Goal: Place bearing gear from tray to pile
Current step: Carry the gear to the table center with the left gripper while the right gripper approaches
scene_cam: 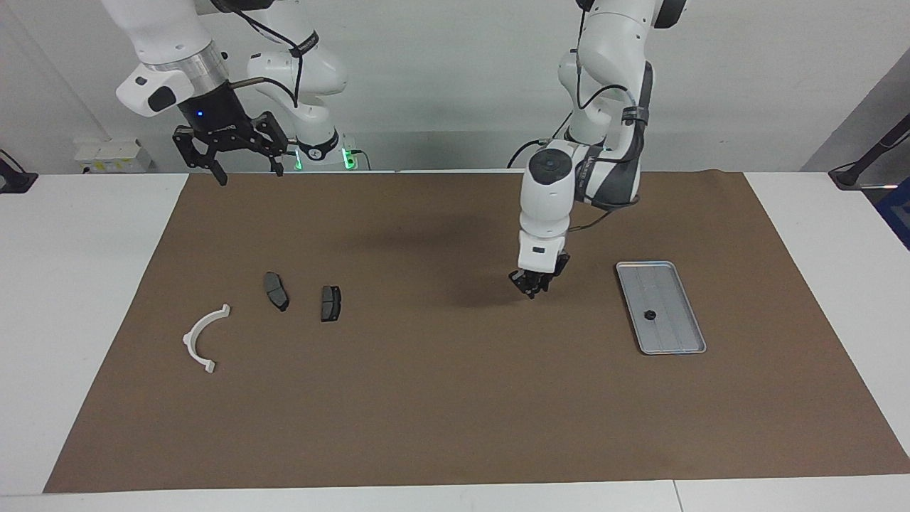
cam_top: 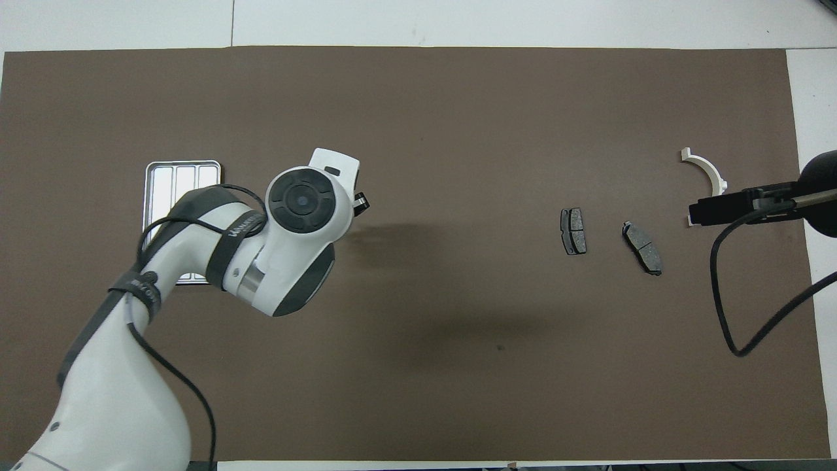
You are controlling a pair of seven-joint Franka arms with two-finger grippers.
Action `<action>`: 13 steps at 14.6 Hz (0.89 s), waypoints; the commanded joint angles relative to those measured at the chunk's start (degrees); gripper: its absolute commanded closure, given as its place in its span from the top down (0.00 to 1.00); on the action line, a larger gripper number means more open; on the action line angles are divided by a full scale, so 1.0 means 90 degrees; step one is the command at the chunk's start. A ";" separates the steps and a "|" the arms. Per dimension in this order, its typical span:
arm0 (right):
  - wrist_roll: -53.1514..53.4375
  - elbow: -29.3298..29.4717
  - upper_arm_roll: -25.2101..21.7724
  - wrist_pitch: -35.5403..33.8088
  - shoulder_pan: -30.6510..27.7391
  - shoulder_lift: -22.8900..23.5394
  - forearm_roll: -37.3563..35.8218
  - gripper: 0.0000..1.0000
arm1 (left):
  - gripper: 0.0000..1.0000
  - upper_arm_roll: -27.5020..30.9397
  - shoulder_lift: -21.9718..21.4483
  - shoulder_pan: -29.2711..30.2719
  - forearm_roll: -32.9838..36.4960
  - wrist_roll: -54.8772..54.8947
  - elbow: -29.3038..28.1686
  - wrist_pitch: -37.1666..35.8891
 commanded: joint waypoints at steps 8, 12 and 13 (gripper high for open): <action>0.0298 -0.1560 0.0010 0.1286 0.0269 -0.0169 0.0039 1.00 | 0.00 0.0137 0.0800 -0.0615 0.0293 -0.0835 0.0447 0.0555; 0.0667 -0.1853 0.0010 0.1959 0.0406 0.0182 -0.0185 1.00 | 0.00 0.0146 0.0790 -0.0595 0.0323 -0.0835 0.0417 0.0555; 0.0843 -0.1844 0.0010 0.2019 0.0416 0.0251 -0.0205 1.00 | 0.46 0.0137 0.0800 -0.0537 0.0323 -0.0816 0.0417 0.0623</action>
